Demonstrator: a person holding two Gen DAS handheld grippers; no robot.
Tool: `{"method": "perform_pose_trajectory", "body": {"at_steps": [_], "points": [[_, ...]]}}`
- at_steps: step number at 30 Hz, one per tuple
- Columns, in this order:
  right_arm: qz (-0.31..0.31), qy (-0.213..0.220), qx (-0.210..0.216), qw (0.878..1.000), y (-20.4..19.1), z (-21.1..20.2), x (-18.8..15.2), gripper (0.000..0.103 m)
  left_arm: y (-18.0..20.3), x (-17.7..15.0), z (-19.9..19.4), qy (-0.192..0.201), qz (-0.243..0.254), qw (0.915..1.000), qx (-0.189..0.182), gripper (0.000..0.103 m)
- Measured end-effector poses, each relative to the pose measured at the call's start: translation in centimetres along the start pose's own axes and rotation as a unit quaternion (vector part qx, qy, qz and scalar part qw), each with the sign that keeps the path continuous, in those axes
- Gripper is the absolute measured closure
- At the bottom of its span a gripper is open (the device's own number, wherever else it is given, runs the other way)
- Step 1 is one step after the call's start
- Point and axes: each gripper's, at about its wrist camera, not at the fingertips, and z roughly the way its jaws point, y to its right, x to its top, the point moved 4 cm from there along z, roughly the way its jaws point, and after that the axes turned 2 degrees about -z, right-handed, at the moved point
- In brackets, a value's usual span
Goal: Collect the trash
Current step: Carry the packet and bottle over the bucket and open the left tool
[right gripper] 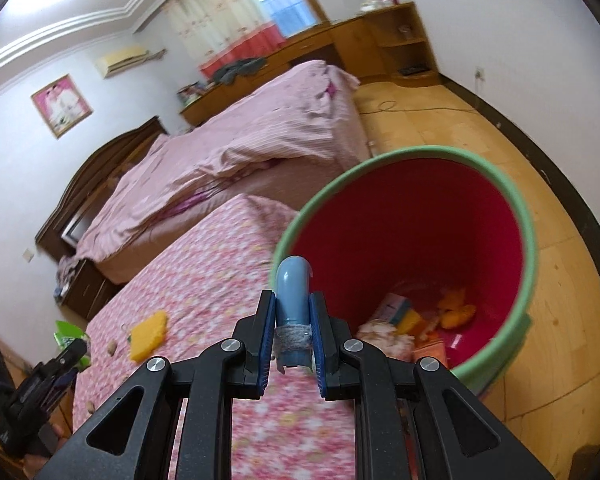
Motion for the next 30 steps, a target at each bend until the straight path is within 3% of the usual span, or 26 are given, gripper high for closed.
{"method": "perform_pose_trajectory", "body": {"at_steps": [12, 21, 30], "points": [[0.018, 0.042, -0.017, 0.999, 5.6, -2.8, 0.7, 0.085, 9.5, -2.4, 2.4, -0.043, 0.061, 0.9963, -0.041, 0.051], [0.038, 0.047, -0.007, 0.998, 8.5, -3.5, 1.9, 0.085, 17.4, -4.6, 6.0, -0.092, 0.114, 0.9862, -0.077, 0.051], [0.045, 0.024, 0.006, 0.999, 9.9, -2.1, 2.6, 0.085, 20.5, -6.5, 10.1, -0.138, 0.135, 0.9784, -0.074, 0.048]]}}
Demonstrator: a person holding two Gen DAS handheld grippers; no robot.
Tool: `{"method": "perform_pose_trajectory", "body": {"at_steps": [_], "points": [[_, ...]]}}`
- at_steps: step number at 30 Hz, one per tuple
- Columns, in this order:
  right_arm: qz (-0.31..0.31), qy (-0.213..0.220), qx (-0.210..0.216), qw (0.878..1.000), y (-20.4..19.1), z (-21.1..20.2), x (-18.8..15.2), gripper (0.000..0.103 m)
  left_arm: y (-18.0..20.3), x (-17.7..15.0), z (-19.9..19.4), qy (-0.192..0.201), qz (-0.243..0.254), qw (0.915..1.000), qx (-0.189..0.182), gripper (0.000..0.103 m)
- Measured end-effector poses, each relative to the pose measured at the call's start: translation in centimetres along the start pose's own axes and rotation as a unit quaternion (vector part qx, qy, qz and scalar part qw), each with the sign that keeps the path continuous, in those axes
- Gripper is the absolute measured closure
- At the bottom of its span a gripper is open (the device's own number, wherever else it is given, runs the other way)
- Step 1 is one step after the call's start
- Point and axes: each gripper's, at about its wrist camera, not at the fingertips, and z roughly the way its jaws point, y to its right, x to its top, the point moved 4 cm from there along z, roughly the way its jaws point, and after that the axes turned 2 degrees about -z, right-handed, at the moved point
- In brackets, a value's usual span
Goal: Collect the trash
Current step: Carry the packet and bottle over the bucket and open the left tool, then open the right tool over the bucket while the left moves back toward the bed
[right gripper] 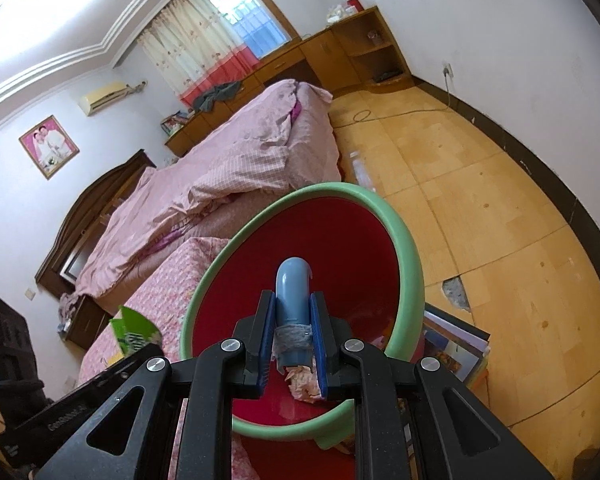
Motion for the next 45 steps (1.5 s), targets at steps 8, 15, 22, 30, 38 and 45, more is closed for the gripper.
{"method": "perform_pose_trajectory", "body": {"at_steps": [8, 15, 22, 30, 38, 45], "points": [[0.006, -0.015, 0.015, 1.000, 1.2, 1.3, 0.7, 0.083, 1.1, 1.0, 2.2, -0.021, 0.008, 0.9996, 0.018, 0.046], [0.023, -0.033, 0.021, 0.999, 2.2, 2.0, 0.9, 0.081, 1.3, 1.5, 3.0, -0.022, 0.000, 0.9995, 0.022, 0.045], [0.031, -0.032, 0.023, 0.999, 2.4, 1.4, 0.7, 0.078, 1.6, 2.0, 3.2, -0.015, 0.001, 0.9999, 0.000, 0.043], [0.033, -0.022, 0.021, 0.999, 2.0, 0.5, 0.1, 0.077, 1.4, 1.6, 1.9, -0.010, 0.005, 0.9999, 0.000, 0.043], [0.011, -0.023, 0.034, 0.999, -0.9, 0.0, -0.7, 0.075, -1.4, 1.1, -1.7, 0.012, -0.016, 0.9995, 0.025, 0.043], [-0.012, -0.027, 0.053, 0.998, -4.6, -0.4, -1.7, 0.071, -5.3, 0.0, -5.1, 0.029, -0.049, 0.9969, 0.055, 0.043]]}}
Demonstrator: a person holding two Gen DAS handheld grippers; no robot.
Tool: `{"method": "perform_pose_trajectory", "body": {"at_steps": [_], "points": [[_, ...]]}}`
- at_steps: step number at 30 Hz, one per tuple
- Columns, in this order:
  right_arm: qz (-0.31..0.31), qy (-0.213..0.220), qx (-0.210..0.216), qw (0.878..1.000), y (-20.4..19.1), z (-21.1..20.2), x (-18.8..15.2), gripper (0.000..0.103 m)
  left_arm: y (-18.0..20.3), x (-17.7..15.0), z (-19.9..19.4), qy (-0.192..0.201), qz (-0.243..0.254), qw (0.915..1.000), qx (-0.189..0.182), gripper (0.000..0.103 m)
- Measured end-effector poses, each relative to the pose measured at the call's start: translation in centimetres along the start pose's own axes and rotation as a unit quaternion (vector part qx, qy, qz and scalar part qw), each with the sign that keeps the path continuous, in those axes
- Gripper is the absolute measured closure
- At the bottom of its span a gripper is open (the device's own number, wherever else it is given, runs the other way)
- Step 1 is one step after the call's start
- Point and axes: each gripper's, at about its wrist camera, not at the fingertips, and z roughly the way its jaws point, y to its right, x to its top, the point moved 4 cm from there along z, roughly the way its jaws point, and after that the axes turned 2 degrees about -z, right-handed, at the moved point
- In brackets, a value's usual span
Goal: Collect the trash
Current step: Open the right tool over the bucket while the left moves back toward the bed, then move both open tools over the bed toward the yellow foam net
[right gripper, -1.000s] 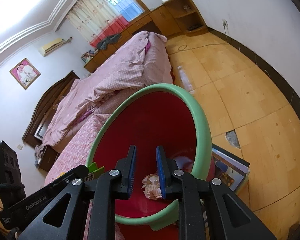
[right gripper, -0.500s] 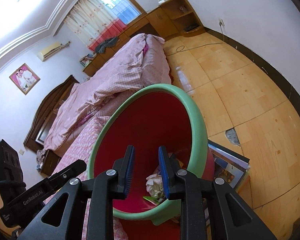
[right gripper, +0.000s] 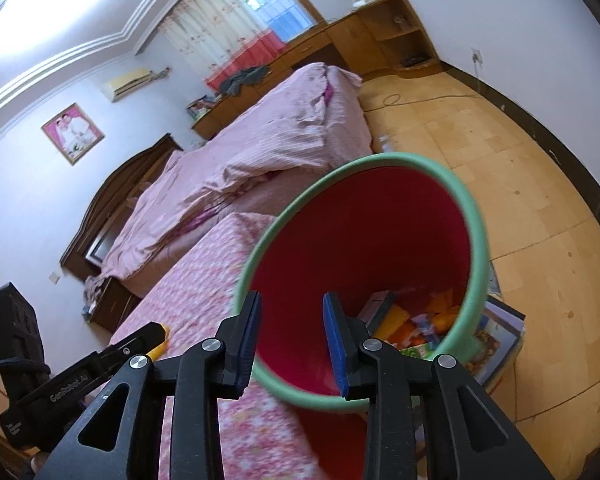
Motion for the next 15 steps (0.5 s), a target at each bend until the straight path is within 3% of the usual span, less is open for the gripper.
{"method": "perform_pose_trajectory", "body": {"at_steps": [15], "points": [[-0.034, -0.038, 0.052, 0.997, -7.1, 2.4, -2.1, 0.070, -8.9, -1.7, -7.1, 0.047, -0.068, 0.9946, 0.062, 0.043]]}}
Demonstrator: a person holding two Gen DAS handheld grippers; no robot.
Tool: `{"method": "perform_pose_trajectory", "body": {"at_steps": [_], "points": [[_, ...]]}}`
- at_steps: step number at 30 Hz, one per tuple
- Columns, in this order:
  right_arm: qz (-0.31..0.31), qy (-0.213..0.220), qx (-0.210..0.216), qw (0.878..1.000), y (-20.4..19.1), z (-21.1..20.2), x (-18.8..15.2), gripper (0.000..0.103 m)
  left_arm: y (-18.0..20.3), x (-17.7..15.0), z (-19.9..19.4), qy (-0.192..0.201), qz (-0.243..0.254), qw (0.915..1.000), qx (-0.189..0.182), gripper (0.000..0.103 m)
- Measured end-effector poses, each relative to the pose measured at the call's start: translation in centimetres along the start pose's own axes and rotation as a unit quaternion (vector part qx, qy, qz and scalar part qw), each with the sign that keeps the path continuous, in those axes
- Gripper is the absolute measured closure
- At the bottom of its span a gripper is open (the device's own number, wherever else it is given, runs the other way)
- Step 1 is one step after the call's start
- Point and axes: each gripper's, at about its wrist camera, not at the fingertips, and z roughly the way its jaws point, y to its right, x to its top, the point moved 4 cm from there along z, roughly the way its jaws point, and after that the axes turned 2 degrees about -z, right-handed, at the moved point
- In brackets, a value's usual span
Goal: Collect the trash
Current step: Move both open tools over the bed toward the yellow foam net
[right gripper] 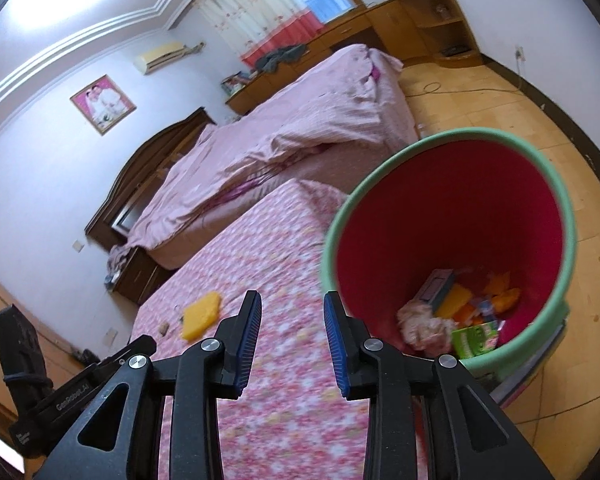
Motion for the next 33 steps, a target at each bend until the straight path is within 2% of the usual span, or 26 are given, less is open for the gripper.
{"method": "perform_pose_trajectory", "body": {"at_steps": [10, 19, 26, 33], "points": [[-0.032, -0.031, 0.009, 0.999, -4.1, 2.1, -0.9, 0.070, -6.2, 0.4, -1.0, 0.020, -0.051, 0.9979, 0.034, 0.043], [-0.059, -0.059, 0.009, 0.996, -7.8, 5.2, -1.3, 0.070, -10.7, 1.2, -0.5, 0.028, -0.070, 0.9948, 0.067, 0.043], [-0.084, -0.081, 0.011, 0.993, -10.3, 8.3, -1.5, 0.069, -13.2, 2.0, 0.3, 0.036, -0.080, 0.9927, 0.084, 0.043], [-0.101, -0.121, 0.001, 0.988, -11.6, 13.2, -2.7, 0.068, -15.6, 2.0, 2.1, 0.028, -0.099, 0.9903, 0.093, 0.043]]}}
